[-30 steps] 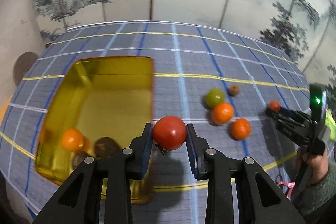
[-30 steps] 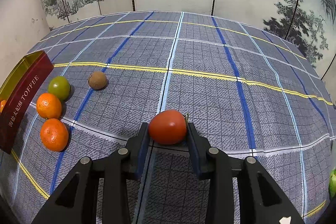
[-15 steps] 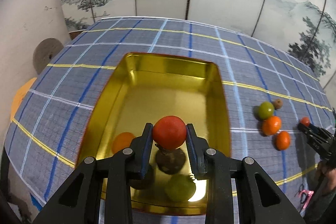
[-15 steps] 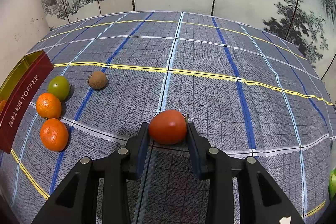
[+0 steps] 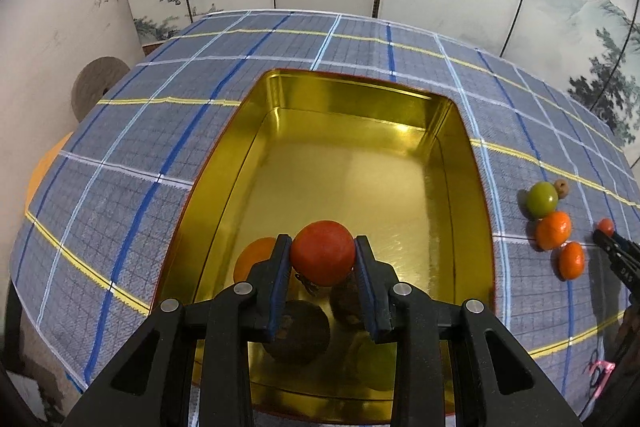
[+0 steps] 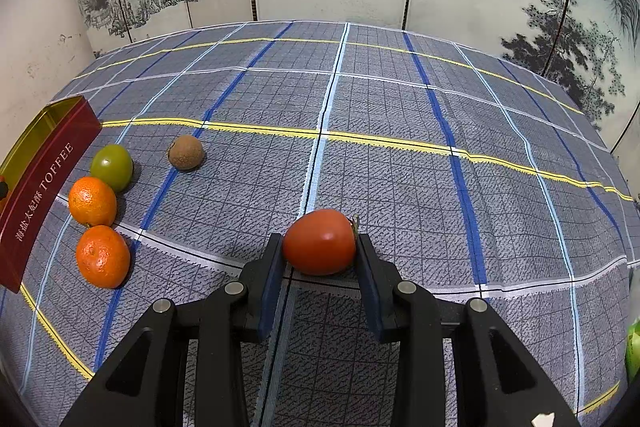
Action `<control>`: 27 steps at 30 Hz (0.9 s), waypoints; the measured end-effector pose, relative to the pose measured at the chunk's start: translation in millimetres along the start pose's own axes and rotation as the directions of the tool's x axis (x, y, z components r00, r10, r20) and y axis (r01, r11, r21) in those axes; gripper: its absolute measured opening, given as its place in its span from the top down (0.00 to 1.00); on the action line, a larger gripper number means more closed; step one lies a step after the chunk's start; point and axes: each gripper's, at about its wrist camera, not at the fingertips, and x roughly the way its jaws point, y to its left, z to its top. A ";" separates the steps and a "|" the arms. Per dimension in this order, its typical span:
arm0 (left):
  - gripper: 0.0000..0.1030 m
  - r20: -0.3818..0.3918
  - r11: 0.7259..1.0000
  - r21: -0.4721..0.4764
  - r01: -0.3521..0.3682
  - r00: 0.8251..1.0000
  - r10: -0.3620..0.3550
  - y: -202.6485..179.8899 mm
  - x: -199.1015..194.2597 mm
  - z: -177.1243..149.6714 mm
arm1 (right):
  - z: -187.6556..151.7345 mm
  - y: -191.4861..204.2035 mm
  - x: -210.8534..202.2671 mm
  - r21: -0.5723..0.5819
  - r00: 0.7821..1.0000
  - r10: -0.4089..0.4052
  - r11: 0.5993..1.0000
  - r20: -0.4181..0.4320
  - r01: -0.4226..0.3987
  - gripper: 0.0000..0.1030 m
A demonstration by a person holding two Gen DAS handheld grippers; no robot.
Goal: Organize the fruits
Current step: 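Carry the red tomato into the tin with the left gripper and release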
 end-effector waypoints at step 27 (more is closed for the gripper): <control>0.63 -0.003 0.999 0.042 -0.002 1.000 0.002 -4.4 3.7 1.0 | 0.2 1.0 -0.2 -0.001 1.000 -0.002 1.000 0.000 0.002 0.68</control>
